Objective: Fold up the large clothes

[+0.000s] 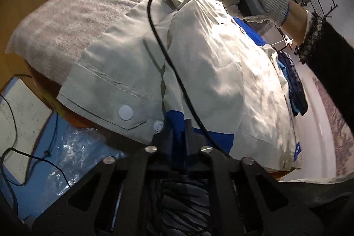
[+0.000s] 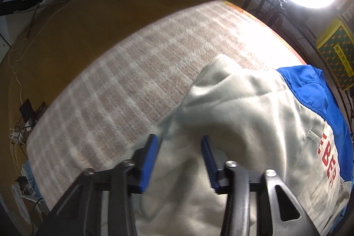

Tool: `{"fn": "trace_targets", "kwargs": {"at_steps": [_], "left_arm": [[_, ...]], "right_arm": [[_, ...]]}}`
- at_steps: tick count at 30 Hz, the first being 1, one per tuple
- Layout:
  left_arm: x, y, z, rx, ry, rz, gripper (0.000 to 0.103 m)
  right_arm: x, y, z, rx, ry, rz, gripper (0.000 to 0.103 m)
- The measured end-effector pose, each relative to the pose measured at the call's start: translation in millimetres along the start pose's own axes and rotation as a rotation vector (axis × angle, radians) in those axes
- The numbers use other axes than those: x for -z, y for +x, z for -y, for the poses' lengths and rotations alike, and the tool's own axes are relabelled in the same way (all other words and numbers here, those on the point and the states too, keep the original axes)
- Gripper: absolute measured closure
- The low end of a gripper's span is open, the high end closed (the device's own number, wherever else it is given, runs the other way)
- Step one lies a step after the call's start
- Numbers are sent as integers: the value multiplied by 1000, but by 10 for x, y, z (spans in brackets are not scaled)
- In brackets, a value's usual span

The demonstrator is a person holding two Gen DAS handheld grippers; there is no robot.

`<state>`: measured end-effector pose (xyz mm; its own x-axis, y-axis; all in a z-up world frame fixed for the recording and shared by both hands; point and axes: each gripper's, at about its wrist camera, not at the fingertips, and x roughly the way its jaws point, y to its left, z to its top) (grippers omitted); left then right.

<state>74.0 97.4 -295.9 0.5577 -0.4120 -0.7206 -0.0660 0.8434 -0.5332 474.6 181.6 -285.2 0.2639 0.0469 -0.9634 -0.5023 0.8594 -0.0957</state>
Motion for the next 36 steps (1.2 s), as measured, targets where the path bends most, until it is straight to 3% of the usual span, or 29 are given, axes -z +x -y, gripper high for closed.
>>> {"fn": "trace_targets", "kwargs": {"at_steps": [1, 3, 13, 21, 23, 24, 25, 31, 36], "left_arm": [[9, -20, 25, -1, 11, 10, 99], [21, -73, 78, -10, 27, 29, 100], [-91, -701, 125, -51, 35, 158, 101], [-44, -336, -239, -184, -17, 85, 101], [-18, -308, -271, -191, -23, 83, 100], [-13, -299, -279, -188, -27, 83, 100], [-15, -295, -281, -188, -26, 79, 100], [-34, -459, -249, -186, 0, 95, 96], [-42, -693, -342, -183, -29, 150, 95]], "right_arm": [[9, 14, 12, -2, 1, -2, 87], [26, 9, 48, -5, 14, 4, 102], [-138, -530, 296, -187, 156, 147, 103], [-250, -137, -67, -130, 120, 113, 103], [-230, -54, -70, -154, 117, 118, 96], [-214, -27, -52, -175, 120, 116, 79], [-188, -31, -24, -191, 123, 126, 68], [146, -498, 308, -277, 133, 247, 67], [787, -864, 678, -314, 169, 289, 67]]}}
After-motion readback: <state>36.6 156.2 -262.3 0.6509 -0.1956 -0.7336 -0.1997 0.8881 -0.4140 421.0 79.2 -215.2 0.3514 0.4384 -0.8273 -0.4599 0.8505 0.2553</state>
